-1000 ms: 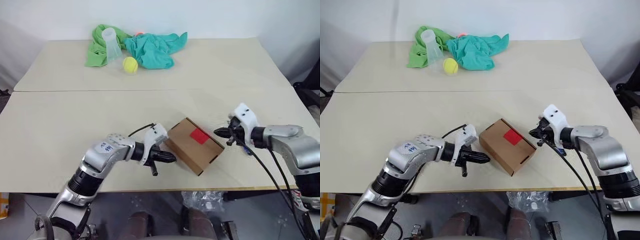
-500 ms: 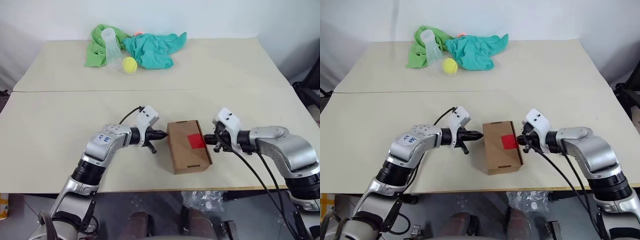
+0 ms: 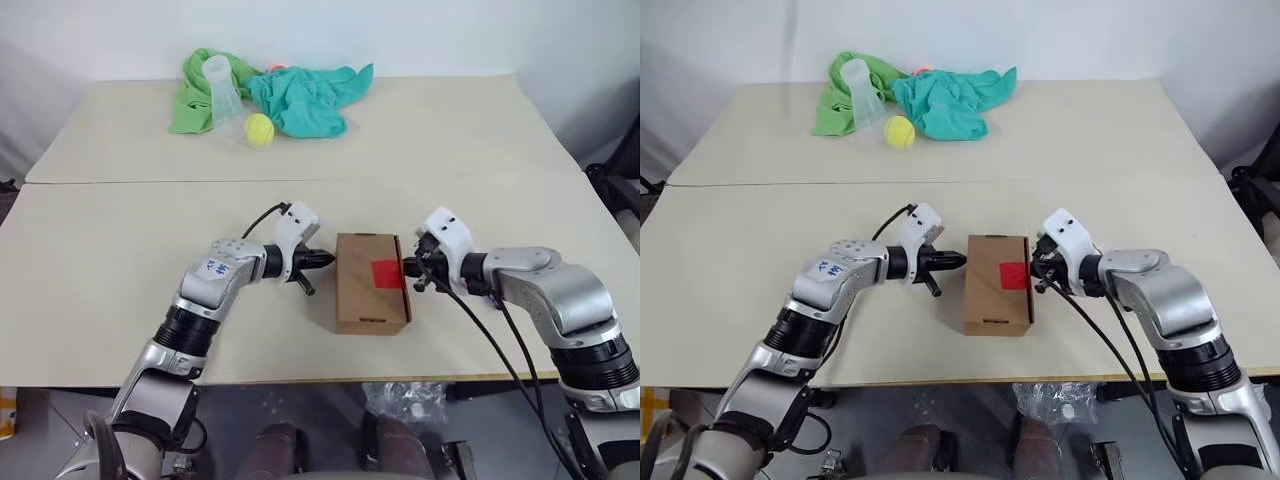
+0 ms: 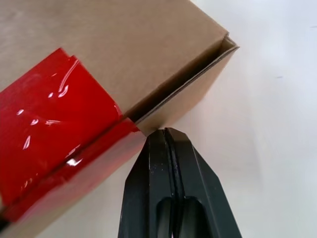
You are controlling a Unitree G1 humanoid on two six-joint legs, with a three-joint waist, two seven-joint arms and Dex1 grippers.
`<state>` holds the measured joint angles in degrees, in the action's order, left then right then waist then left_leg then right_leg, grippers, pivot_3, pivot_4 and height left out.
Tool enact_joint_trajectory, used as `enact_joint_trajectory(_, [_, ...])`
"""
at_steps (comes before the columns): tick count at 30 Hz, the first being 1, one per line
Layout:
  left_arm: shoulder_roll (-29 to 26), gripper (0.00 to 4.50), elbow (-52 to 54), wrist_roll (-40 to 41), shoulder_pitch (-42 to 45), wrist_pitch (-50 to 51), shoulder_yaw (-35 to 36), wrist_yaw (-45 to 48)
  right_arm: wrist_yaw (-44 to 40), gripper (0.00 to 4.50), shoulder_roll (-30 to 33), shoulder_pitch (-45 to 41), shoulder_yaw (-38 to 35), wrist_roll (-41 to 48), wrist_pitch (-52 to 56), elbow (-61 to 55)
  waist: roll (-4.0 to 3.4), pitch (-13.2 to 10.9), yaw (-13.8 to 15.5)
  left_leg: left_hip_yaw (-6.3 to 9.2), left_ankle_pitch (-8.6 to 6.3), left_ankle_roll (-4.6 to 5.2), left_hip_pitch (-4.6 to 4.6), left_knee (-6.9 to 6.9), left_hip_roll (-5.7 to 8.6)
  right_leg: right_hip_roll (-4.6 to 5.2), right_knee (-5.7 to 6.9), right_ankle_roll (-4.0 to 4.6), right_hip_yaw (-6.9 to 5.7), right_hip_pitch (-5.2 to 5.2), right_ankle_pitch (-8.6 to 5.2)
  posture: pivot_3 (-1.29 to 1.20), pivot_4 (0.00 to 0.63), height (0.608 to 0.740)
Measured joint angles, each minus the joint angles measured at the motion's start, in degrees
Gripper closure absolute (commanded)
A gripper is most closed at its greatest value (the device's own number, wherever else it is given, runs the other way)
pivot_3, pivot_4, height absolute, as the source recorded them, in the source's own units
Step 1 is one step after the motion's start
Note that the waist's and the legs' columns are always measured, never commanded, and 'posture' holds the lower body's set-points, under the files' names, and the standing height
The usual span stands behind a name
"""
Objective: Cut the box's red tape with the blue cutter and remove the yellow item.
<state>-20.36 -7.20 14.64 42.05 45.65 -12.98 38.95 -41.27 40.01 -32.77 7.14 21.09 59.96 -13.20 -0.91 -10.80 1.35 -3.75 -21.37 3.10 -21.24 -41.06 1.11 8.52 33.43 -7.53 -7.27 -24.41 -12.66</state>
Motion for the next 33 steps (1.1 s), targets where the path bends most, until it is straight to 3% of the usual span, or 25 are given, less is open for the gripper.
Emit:
enact_joint_trajectory(3, [-3.58, 4.5, 0.4, -0.2, -0.25, -1.23, -0.64, 3.56, 1.13, 4.47, 2.72, 0.24, -1.55, -0.79, 0.13, -0.47, 0.0, 0.0, -0.02, -0.04, 0.0, 0.0, -0.07, 0.05, 0.01, 0.0, 0.0, 0.0, 0.01, -0.11, 0.0, 0.0, 0.15, 0.74])
enact_joint_trajectory(6, [-6.31, 4.5, 5.63, 3.4, -2.66, 1.0, 1.8, 7.98, 2.85, 3.91, 6.44, 0.58, -8.71, -0.35, 3.84, -3.16, -0.01, -0.01, 0.12, 0.02, 0.0, 0.0, -0.1, 0.06, -0.03, 0.01, -0.03, 0.0, -0.01, -0.12, 0.0, 0.0, 0.15, 0.74])
enact_joint_trajectory(13, [-2.3, 4.5, 13.52, 15.04, 0.59, 11.45, 7.28, 9.19, 4.78, 1.5, 6.13, 0.61, -17.9, 6.24, 16.62, -13.74, 0.02, -0.02, 0.07, 0.09, 0.0, -0.01, -0.1, 0.0, -0.05, 0.01, -0.02, 0.0, -0.05, -0.04, 0.0, 0.0, 0.15, 0.74])
enact_joint_trajectory(15, [-2.42, 4.5, 13.43, 16.76, 3.14, 13.0, 9.05, 9.39, 5.81, 0.89, 4.27, 0.52, -21.17, 8.28, 21.32, -16.81, 0.02, -0.01, 0.05, 0.07, 0.0, -0.01, -0.06, 0.0, -0.06, -0.01, 0.01, 0.01, -0.03, -0.04, 0.0, 0.0, 0.15, 0.74])
enact_joint_trajectory(18, [-1.96, 4.5, 12.36, 16.59, 5.12, 11.75, 6.23, 10.39, 7.75, 0.02, -0.24, 0.41, -22.09, 10.94, 26.88, -20.98, 0.01, -0.01, 0.0, 0.01, 0.0, -0.01, -0.03, 0.03, -0.02, 0.0, 0.02, 0.01, 0.04, -0.05, 0.0, 0.0, 0.15, 0.74])
enact_joint_trajectory(27, [-1.24, 4.5, 4.26, 8.51, 5.2, 3.61, -5.76, 13.33, 12.78, 0.02, -4.98, 1.73, -21.14, 11.38, 28.65, -22.4, 0.01, -0.01, 0.08, -0.03, 0.0, 0.0, -0.05, 0.06, 0.05, -0.01, 0.01, 0.0, 0.04, -0.08, 0.0, 0.0, 0.15, 0.74])
enact_joint_trajectory(33, [-1.58, 4.5, 2.93, 4.35, 7.23, -0.9, -8.59, 15.32, 14.39, 0.02, -5.08, 5.66, -20.48, 11.36, 27.06, -22.39, 0.01, -0.01, 0.02, -0.04, 0.0, 0.02, -0.02, 0.06, 0.03, 0.0, 0.01, 0.0, 0.07, -0.07, 0.0, 0.0, 0.15, 0.74])
